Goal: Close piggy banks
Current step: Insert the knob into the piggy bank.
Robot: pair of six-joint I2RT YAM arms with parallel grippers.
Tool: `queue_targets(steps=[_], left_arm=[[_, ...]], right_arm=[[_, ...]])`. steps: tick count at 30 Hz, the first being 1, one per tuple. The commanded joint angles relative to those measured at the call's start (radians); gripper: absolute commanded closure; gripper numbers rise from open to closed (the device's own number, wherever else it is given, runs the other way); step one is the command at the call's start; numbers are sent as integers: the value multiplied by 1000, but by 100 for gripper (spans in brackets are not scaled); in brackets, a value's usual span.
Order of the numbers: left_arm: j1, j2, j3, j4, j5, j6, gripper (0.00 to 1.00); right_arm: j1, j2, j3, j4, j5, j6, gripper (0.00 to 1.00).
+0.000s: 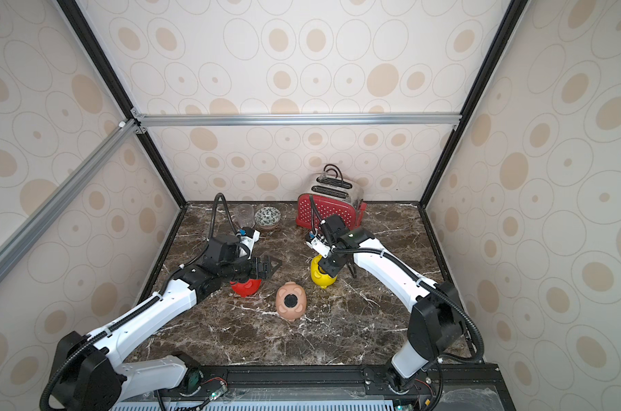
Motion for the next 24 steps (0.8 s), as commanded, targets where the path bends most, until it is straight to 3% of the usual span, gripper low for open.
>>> queue_targets(steps=[1,24], left_arm=[[6,76,50,34,23,-10,1],[7,520,256,34,23,-10,1]], right_arm=[[0,12,29,-11,-15,-78,100],[1,112,59,-5,-45,-100,100]])
